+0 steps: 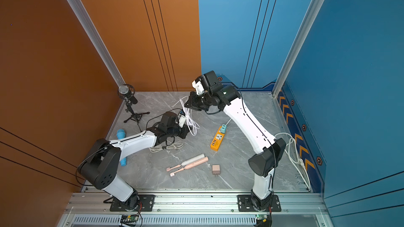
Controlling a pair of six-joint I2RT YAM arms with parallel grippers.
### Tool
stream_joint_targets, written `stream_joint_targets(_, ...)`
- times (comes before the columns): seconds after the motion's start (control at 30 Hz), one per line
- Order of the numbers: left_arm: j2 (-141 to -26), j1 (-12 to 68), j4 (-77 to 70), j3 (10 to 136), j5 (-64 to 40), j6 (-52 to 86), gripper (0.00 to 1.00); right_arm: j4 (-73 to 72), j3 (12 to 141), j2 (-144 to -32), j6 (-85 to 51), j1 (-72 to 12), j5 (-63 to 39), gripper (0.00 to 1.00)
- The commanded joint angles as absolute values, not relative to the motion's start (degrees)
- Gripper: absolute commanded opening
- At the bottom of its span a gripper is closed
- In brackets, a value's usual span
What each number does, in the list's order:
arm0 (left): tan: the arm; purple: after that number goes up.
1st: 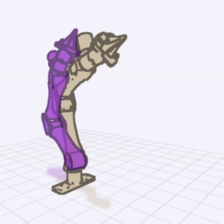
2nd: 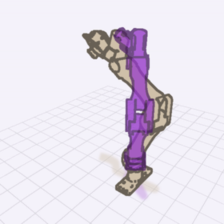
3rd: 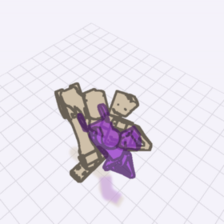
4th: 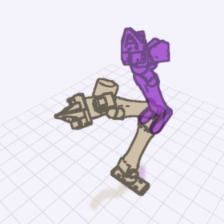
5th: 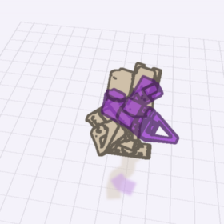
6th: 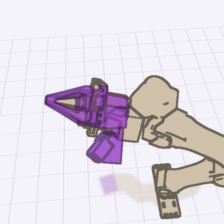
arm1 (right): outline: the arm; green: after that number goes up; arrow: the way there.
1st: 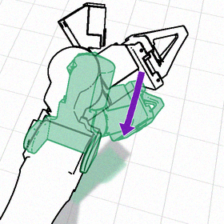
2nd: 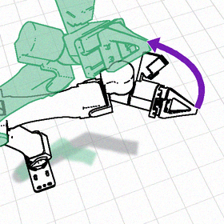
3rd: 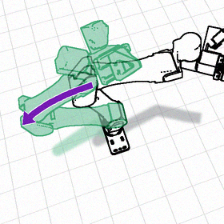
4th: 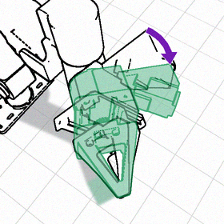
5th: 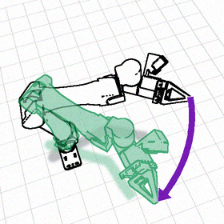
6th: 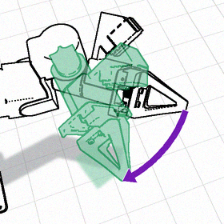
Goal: Charge the electric toothbrush
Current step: Pick up the charging cable from the center of the board.
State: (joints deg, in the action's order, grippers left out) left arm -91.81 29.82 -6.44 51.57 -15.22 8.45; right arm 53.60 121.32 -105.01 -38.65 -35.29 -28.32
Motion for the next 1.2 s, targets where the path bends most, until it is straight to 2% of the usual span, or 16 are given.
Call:
stream_joint_targets(0.0,-87.0,30.2,-6.4,48.1,-14.7,9.5,0.00,54.4,120.3,-102.7,-35.0,-33.0,-24.4,0.00)
stream_joint_targets(0.2,-77.6,30.6,4.2,44.6,-15.8,11.4,0.00,51.3,117.8,-108.8,-27.1,-30.7,-18.4,0.00)
stream_joint_targets(0.43,-69.9,31.8,10.3,42.6,-23.1,12.2,0.00,49.2,125.2,-123.2,-20.3,-32.2,-13.5,0.00)
stream_joint_targets(0.57,-70.2,32.6,10.3,44.2,-24.6,13.4,0.00,48.8,127.6,-128.3,-17.9,-33.8,-11.3,0.06)
stream_joint_targets(0.67,-71.9,33.0,10.3,46.1,-24.1,14.0,0.00,49.0,127.8,-130.1,-16.6,-35.0,-9.2,0.12)
stream_joint_targets(0.83,-73.8,33.0,10.3,47.5,-19.9,15.9,0.00,52.1,125.9,-126.3,-17.0,-34.5,-5.5,0.40)
stream_joint_targets(1.0,-75.0,33.3,10.3,48.2,-16.1,16.0,0.00,57.0,122.3,-117.7,-19.7,-34.1,-3.6,0.59)
stream_joint_targets(1.17,-74.3,35.7,10.3,49.5,-12.1,12.9,0.00,56.7,112.8,-108.6,-29.4,-34.7,-12.8,0.60)
